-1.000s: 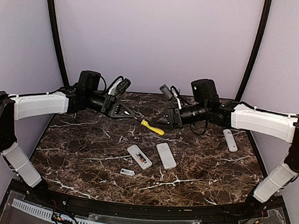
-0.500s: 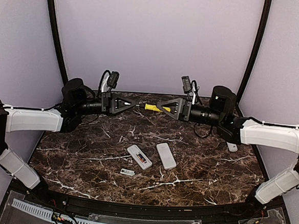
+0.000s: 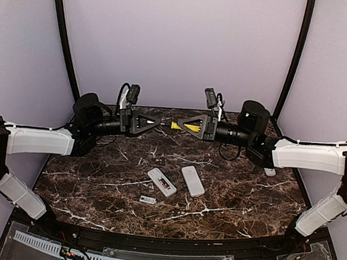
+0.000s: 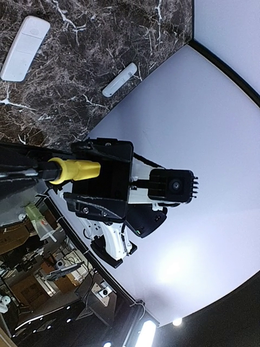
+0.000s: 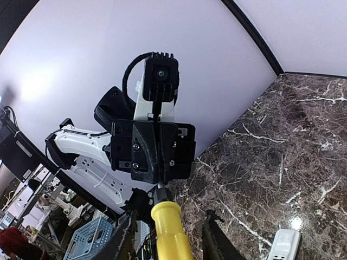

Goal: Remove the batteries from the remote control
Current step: Pass from the left arm to the right

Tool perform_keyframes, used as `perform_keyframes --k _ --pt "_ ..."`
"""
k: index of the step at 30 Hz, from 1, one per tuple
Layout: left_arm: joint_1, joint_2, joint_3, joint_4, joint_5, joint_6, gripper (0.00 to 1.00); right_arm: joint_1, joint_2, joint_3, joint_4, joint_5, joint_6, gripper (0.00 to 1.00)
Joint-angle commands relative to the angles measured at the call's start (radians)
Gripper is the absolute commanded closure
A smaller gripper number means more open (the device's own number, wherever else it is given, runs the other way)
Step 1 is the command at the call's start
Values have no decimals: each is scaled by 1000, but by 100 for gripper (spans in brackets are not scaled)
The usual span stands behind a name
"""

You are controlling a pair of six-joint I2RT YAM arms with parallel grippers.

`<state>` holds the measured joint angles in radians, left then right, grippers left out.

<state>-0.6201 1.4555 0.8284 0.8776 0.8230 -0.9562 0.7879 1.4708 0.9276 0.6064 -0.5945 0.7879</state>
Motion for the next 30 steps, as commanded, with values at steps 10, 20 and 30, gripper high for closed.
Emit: perform_keyframes --k 10,20,30 --pt "-3 -64 15 -58 -20 53 100 10 5 35 -3 -41 -15 73" --pt "-2 -60 22 -65 -23 55 100 10 13 49 -30 -82 -26 74" --pt "-3 -57 15 -65 -23 46 100 13 7 47 -40 -91 -41 93"
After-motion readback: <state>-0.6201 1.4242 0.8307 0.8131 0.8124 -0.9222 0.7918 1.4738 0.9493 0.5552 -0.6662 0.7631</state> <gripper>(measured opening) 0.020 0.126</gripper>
